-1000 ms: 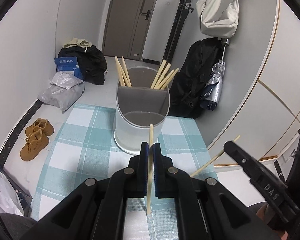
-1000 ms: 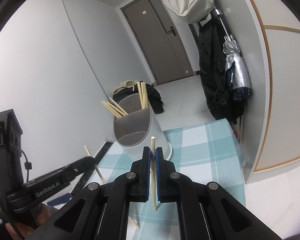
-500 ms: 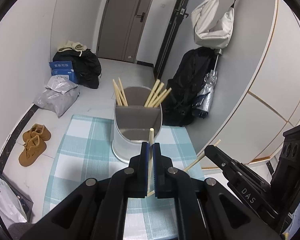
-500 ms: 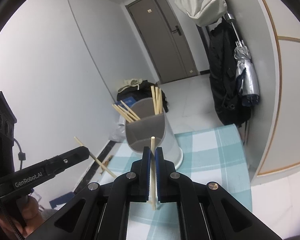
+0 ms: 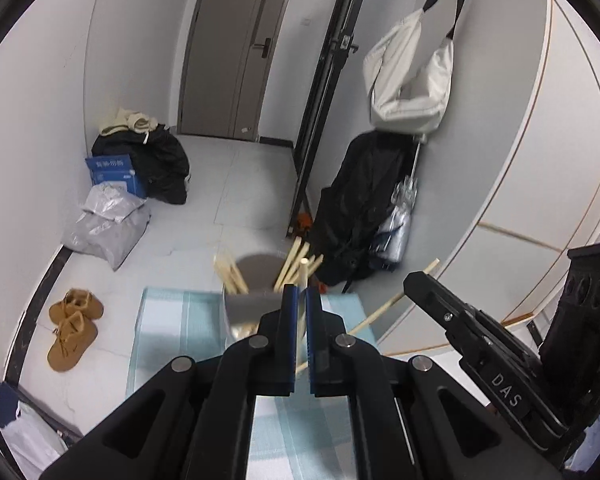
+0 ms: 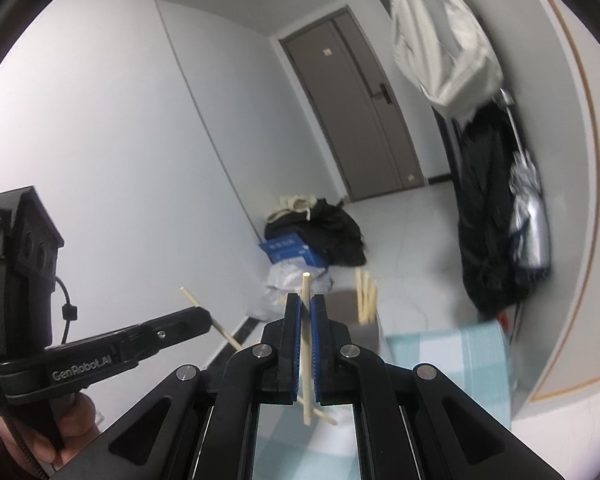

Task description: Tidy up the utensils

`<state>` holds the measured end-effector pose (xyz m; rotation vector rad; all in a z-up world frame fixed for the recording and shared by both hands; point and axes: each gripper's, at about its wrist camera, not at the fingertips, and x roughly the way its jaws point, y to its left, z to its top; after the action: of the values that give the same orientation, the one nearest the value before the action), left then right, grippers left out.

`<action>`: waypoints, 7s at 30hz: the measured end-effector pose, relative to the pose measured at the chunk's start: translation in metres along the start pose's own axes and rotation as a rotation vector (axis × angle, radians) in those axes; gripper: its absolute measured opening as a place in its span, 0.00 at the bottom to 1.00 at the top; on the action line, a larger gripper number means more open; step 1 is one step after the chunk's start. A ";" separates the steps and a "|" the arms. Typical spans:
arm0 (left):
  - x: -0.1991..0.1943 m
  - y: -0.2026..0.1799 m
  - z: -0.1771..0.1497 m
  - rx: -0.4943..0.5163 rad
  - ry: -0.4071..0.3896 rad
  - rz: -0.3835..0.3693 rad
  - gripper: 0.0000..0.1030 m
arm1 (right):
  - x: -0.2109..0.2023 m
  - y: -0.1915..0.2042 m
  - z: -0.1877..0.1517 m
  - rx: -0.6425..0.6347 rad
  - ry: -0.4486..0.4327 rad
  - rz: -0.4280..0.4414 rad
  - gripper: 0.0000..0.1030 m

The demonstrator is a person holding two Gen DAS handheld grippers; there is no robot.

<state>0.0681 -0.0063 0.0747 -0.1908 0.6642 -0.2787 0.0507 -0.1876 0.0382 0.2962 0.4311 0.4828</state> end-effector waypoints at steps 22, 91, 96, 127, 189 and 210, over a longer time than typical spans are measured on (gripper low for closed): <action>0.074 0.041 0.061 0.020 0.017 0.056 0.00 | 0.095 -0.020 0.089 -0.097 -0.021 -0.034 0.04; -0.020 0.028 -0.015 -0.016 -0.232 0.158 0.87 | 0.004 -0.001 0.001 -0.121 -0.030 -0.105 0.73; -0.031 0.029 -0.032 -0.005 -0.303 0.200 0.97 | -0.018 0.004 -0.015 -0.128 -0.101 -0.141 0.90; 0.019 0.043 -0.123 0.039 -0.292 0.326 0.97 | -0.035 -0.014 -0.122 -0.226 -0.142 -0.295 1.00; 0.024 0.058 -0.131 -0.019 -0.221 0.271 0.97 | -0.037 -0.021 -0.127 -0.170 -0.128 -0.339 1.00; 0.024 0.062 -0.130 -0.033 -0.214 0.276 0.97 | -0.037 -0.021 -0.129 -0.159 -0.122 -0.350 1.00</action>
<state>0.0155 0.0333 -0.0558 -0.1555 0.4758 0.0182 -0.0303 -0.2018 -0.0694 0.0916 0.3143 0.1539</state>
